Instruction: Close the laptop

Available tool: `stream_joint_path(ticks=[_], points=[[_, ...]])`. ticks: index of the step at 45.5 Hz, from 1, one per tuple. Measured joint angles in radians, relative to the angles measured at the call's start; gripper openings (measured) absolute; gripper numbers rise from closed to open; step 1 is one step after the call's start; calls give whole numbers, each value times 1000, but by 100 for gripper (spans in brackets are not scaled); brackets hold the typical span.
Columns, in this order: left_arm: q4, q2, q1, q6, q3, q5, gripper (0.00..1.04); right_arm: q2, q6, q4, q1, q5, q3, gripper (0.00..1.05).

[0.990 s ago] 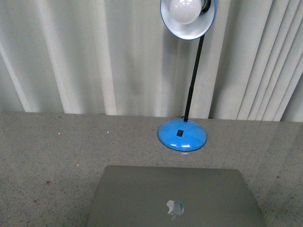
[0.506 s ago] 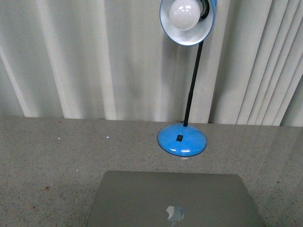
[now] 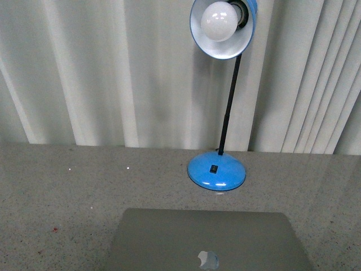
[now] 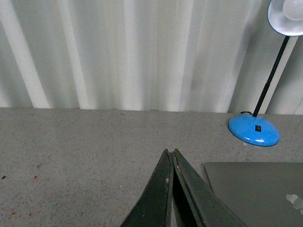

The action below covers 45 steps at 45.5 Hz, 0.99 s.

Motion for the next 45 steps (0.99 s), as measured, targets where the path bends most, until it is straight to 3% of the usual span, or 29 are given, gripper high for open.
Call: stream_joint_path(ticks=[20,45], points=[[0,0,0,-1,0,0,4,0,0,-1,0,0,0,3],[0,0,0,-1,0,0,86,0,0,-1,0,0,0,82]])
